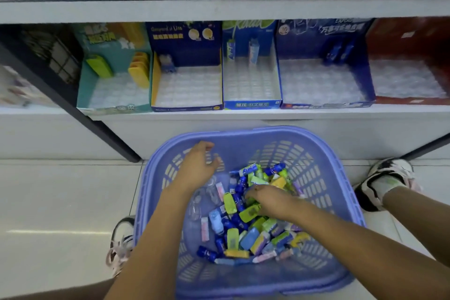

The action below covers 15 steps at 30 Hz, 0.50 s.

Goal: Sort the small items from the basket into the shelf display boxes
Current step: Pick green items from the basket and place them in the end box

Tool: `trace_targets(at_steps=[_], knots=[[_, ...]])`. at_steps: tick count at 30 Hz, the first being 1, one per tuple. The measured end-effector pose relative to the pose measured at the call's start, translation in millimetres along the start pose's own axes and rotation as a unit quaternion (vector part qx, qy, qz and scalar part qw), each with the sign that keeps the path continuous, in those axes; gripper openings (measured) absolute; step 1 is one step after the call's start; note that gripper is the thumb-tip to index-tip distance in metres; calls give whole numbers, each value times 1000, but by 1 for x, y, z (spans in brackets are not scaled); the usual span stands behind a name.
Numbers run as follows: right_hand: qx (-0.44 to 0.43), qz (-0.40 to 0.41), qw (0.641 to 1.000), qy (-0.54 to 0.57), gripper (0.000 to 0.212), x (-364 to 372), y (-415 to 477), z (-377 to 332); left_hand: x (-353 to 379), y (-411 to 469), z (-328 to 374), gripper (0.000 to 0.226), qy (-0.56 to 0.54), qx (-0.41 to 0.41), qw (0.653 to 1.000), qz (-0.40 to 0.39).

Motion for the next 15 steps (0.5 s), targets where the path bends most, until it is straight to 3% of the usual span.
trace_targets(at_steps=[6, 8, 11, 15], knots=[[-6, -76, 991, -109, 68, 33, 30, -19, 24, 14, -11, 49, -21, 19, 999, 33], [-4, -78, 990, -120, 70, 37, 35, -18, 48, 20, -17, 36, -6, -33, 999, -19], [-46, -76, 988, -126, 68, 35, 36, -10, 90, 21, -33, 31, 121, -131, 973, -146], [-105, -99, 984, -106, 62, 32, 33, -6, 119, 24, -56, 69, 131, -206, 948, -202]])
Point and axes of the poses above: each hand's wrist, its own y-axis towards the middle knuckle, its own x-axis out of the palm, z = x × y, the point moved 4 cm from there along y, towards the middle knuckle, and after that the axes turned 12 degrees about -z, right-handed, at the moved point
